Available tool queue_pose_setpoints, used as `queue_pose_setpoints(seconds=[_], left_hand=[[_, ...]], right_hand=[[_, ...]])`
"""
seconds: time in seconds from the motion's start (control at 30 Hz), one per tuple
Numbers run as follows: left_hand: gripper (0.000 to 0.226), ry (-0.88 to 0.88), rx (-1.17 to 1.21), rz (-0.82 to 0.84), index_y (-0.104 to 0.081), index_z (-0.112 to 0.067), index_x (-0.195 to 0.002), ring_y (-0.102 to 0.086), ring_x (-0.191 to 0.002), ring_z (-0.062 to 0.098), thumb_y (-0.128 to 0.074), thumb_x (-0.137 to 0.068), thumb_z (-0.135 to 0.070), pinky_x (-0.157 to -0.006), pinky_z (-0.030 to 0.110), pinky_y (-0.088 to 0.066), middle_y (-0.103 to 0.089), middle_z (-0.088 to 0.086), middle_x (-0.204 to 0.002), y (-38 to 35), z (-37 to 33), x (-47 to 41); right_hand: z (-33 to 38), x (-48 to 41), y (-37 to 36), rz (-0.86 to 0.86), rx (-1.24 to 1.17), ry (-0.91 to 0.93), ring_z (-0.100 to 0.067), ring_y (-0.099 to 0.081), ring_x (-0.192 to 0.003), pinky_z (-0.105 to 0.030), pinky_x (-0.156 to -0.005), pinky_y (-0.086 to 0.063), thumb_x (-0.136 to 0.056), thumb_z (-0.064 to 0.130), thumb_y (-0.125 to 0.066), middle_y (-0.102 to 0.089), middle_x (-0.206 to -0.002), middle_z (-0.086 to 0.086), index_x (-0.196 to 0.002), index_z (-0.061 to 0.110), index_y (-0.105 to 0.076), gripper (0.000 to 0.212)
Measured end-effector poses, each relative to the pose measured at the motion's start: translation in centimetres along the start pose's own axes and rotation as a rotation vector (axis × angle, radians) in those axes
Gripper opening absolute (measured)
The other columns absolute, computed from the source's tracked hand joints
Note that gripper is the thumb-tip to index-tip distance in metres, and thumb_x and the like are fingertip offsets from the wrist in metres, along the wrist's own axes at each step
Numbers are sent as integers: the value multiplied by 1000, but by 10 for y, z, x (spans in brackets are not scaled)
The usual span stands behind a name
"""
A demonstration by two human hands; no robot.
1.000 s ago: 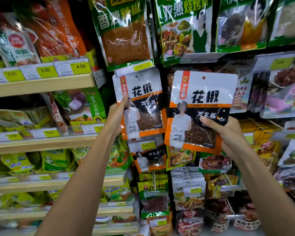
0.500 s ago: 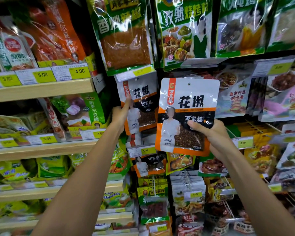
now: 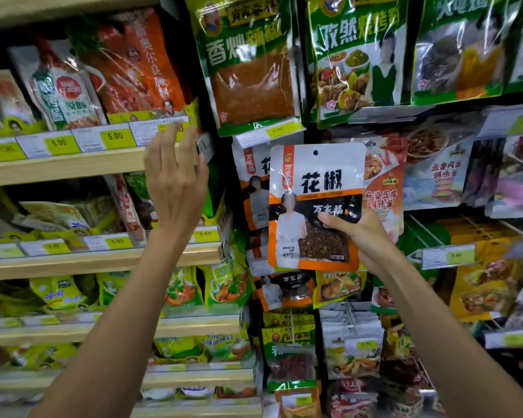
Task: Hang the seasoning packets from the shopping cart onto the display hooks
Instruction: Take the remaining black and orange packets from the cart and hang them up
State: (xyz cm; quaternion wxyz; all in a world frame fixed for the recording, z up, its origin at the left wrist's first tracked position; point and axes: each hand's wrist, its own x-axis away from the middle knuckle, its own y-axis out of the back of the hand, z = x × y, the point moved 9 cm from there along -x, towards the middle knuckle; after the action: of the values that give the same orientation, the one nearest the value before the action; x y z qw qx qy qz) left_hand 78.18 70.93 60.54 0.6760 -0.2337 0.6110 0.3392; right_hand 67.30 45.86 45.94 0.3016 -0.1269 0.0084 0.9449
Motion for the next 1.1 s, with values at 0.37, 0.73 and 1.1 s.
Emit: queue_pose_setpoints(seconds=[0.37, 0.73, 1.1], left_hand=[[34, -51, 7, 83, -55, 3, -117, -54, -107, 41, -44, -102, -25, -103, 46, -37, -58, 24, -117, -32, 24, 8], [36, -19, -17, 45, -57, 4, -117, -52, -109, 40, -43, -102, -26, -103, 47, -36, -58, 26, -116, -27, 38, 13], [37, -5, 17, 44, -57, 5, -117, -51, -109, 39, -46, -99, -26, -99, 49, -40, -58, 25, -115, -26, 37, 12]], right_hand=[[-1, -20, -21, 148, 46, 0, -5, -71, -88, -12, -66, -54, -67, 28, -82, -76, -89, 11, -94, 22, -67, 31], [9, -48, -46, 140, 57, 16, -6, -70, -89, -19, -77, -55, -76, 19, -80, -75, -91, 6, -91, 20, -68, 19], [1, -60, -56, 118, 63, -20, 8, -66, -86, -6, -66, -47, -75, 21, -81, -73, -96, 11, -101, 19, -66, 29]])
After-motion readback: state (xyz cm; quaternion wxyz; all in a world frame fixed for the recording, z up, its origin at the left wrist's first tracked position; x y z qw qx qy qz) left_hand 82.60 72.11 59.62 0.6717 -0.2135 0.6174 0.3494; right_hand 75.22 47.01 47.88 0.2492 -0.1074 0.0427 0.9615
